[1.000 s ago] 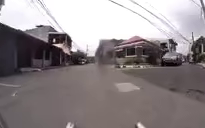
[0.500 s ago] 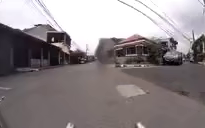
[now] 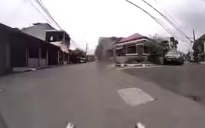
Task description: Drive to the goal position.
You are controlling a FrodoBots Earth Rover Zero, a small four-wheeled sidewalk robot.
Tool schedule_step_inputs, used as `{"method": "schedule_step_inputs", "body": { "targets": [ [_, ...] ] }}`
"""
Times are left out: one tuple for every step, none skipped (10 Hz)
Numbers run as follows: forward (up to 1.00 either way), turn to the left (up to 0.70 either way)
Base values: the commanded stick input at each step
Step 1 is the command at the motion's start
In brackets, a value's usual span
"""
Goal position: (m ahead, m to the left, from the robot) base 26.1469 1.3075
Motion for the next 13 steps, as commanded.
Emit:
{"method": "schedule_step_inputs", "body": {
  "targets": [
    [0.70, 0.00],
    [0.70, 0.00],
    [0.70, 0.00],
    [0.70, -0.03],
    [0.70, -0.08],
    [0.70, -0.04],
    [0.70, -0.01],
    [0.70, 0.00],
    [0.70, 0.00],
    [0.70, 0.00],
    [0.70, 0.00],
    [0.70, 0.00],
    [0.70, 0.00]
  ]
}}
